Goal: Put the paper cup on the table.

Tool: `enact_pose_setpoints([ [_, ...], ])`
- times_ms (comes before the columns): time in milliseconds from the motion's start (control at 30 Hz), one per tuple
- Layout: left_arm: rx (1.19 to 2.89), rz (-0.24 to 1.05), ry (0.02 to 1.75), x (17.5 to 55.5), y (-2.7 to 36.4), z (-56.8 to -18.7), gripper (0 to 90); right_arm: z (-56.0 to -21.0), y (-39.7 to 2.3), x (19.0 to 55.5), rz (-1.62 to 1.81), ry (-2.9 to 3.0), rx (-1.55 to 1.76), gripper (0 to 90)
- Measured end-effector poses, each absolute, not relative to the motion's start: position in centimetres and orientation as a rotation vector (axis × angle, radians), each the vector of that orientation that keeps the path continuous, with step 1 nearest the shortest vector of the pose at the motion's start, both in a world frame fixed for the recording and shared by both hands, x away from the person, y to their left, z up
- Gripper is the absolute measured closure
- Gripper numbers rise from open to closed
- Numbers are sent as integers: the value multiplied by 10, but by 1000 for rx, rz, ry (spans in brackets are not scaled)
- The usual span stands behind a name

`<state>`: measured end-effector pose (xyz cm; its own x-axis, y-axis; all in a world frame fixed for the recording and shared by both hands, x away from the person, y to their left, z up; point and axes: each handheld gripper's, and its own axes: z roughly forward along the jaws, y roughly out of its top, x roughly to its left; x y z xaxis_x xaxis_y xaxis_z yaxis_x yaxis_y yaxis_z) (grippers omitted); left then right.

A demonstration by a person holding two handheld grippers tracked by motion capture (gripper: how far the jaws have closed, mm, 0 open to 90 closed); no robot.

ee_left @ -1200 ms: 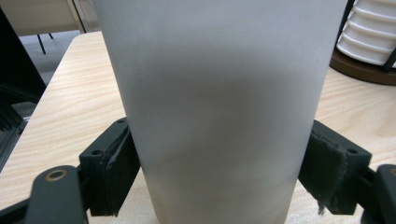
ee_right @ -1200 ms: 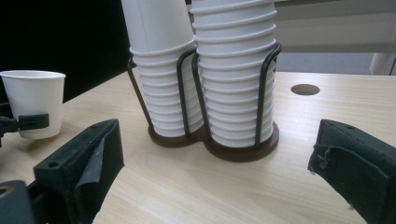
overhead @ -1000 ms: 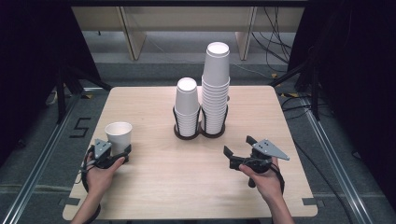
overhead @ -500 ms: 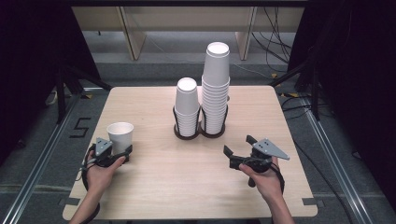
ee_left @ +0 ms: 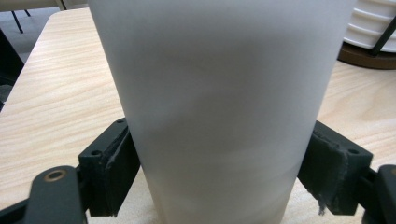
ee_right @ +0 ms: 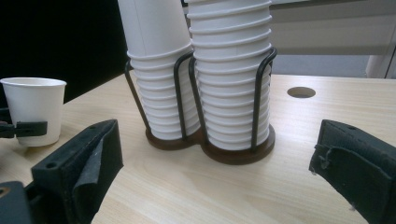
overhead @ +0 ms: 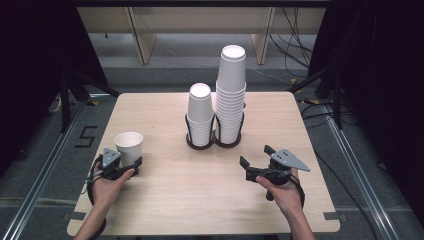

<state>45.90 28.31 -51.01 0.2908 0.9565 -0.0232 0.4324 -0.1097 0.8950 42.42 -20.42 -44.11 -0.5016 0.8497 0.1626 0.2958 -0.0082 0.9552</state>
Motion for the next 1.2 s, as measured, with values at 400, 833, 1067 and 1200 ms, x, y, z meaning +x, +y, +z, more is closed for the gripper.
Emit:
enact_pose_setpoints([
  [400,1695,748,1276,453,284,-512,178,-442,-204,423,1543,1802,1202,14],
  [833,1677,756,1265,441,283,-511,60,-444,-204,424,1548,1797,1198,12],
  [1067,1665,771,1255,432,287,-508,26,-445,-205,424,1544,1807,1210,12],
  [1200,1661,776,1249,426,291,-506,16,-446,-207,424,1525,1796,1208,13],
])
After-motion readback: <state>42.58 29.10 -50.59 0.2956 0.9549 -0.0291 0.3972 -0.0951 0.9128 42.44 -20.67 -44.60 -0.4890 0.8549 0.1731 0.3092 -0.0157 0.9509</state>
